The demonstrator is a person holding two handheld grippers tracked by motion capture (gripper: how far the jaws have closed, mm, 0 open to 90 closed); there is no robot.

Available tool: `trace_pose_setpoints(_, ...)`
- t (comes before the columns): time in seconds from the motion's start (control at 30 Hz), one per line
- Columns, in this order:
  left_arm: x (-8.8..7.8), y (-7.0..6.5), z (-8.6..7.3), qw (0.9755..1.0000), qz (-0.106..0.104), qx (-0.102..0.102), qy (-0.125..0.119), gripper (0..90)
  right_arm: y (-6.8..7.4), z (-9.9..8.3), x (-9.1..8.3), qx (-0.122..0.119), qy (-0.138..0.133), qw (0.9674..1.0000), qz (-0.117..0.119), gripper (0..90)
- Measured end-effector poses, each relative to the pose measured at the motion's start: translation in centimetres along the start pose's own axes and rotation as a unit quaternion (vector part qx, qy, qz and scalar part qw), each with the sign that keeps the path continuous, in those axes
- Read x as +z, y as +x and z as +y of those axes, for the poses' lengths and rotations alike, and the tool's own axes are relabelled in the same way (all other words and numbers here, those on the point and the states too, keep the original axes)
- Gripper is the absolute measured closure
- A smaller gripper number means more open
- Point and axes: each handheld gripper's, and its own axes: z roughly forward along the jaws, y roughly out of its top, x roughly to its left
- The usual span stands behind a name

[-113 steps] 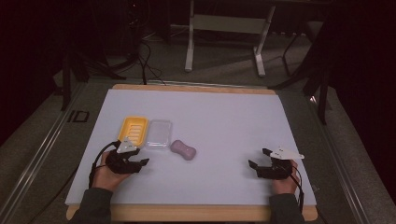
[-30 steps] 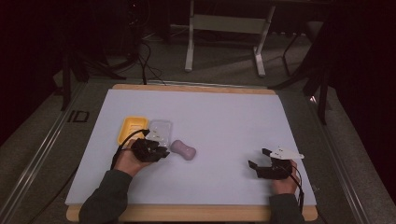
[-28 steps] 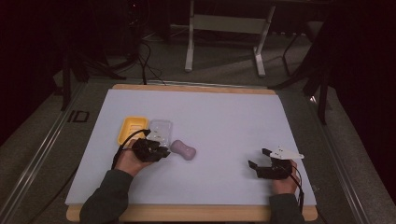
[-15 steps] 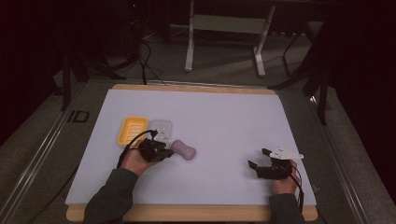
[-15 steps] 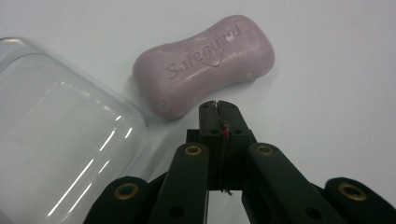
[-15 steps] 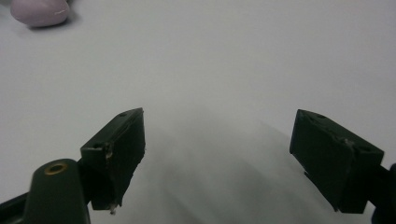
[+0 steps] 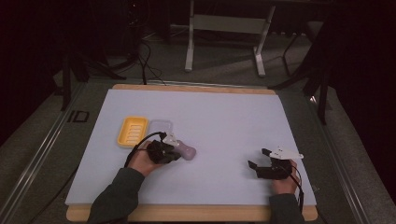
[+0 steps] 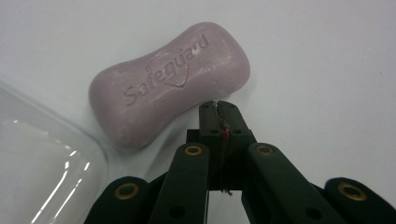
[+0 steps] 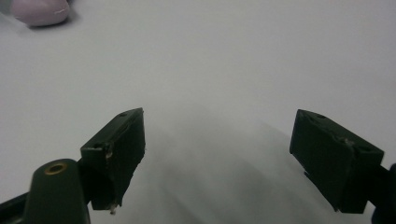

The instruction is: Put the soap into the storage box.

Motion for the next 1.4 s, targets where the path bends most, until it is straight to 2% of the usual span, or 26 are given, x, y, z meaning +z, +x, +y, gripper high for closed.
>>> trace_pose_setpoints(0.13, 0.6, -0.1, 0.0, 0.9999, -0.005, 0.004, 0.008, 89.8, 0.0, 0.0, 0.0, 0.000, 0.001, 1.0000, 0.000, 17.7)
trace_pose_setpoints(0.43, 1.7, -0.7, 0.6, 0.9990, -0.019, 0.027, 0.030, 88.4, 0.0, 0.0, 0.0, -0.001, 0.003, 1.0000, 0.001, 17.7)
trace_pose_setpoints(0.63, 2.0, -0.9, 1.1, 0.9985, -0.026, 0.035, 0.033, 88.9, 0.0, 0.0, 0.1, -0.001, 0.005, 1.0000, 0.000, 19.7)
trace_pose_setpoints(0.83, 2.2, -0.8, 1.5, 0.9984, -0.026, 0.036, 0.035, 88.6, 0.0, 0.0, 0.1, -0.002, 0.005, 1.0000, 0.000, 19.7)
trace_pose_setpoints(0.97, 2.7, -0.5, 2.3, 0.9988, -0.014, 0.030, 0.036, 87.0, 0.0, 0.0, 0.1, -0.002, 0.005, 1.0000, 0.000, 19.7)
trace_pose_setpoints(1.13, 3.1, -0.2, 2.7, 0.9992, -0.015, 0.020, 0.031, 86.8, 0.0, 0.0, 0.1, -0.002, 0.005, 1.0000, 0.000, 19.7)
trace_pose_setpoints(1.27, 3.5, 0.0, 3.4, 0.9992, -0.009, 0.011, 0.038, 86.7, 0.1, 0.1, 0.1, -0.004, 0.006, 1.0000, -0.001, 19.7)
trace_pose_setpoints(1.37, 3.6, 0.0, 3.6, 0.9992, -0.012, 0.010, 0.037, 86.1, 0.1, 0.1, 0.1, -0.007, 0.010, 0.9999, -0.001, 19.7)
trace_pose_setpoints(1.4, 3.4, -0.3, 3.8, 0.9989, -0.023, 0.016, 0.037, 85.5, 0.2, 0.1, 0.1, -0.008, 0.010, 0.9999, -0.001, 19.7)
